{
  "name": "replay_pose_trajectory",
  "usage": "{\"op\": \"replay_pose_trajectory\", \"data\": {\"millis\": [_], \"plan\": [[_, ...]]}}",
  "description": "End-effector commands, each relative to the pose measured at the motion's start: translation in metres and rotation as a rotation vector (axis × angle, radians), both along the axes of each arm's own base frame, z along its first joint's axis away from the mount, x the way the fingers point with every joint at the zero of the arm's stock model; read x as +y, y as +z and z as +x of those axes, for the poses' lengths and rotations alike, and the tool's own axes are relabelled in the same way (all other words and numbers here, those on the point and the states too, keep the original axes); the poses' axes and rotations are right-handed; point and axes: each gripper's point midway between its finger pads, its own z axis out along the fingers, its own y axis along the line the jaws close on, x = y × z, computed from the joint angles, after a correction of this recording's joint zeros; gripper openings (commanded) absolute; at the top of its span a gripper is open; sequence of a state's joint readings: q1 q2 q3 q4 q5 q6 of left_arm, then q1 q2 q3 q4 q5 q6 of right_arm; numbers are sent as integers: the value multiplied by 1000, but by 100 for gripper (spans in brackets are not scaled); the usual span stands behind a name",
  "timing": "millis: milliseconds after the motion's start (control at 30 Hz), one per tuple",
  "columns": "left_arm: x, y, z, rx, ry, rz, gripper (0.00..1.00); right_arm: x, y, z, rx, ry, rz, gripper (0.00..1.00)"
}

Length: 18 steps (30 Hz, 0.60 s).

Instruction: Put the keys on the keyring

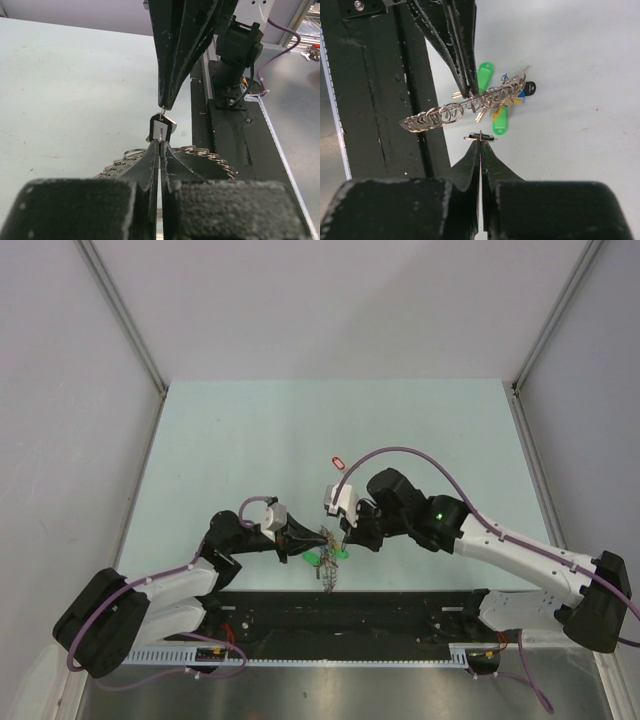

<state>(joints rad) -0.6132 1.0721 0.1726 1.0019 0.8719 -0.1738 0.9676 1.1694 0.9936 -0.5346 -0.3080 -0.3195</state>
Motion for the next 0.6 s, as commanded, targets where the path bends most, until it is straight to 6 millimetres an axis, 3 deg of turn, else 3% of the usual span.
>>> {"op": "replay_pose_trajectory", "data": {"millis": [0,567], "plan": [[-5,30,-1,-111,-30,-58,0,14,15,-4,-12,53,35,0],[-6,32,-9,-132,-66,-66,0,22,14,-5,-7,73,45,0]]}}
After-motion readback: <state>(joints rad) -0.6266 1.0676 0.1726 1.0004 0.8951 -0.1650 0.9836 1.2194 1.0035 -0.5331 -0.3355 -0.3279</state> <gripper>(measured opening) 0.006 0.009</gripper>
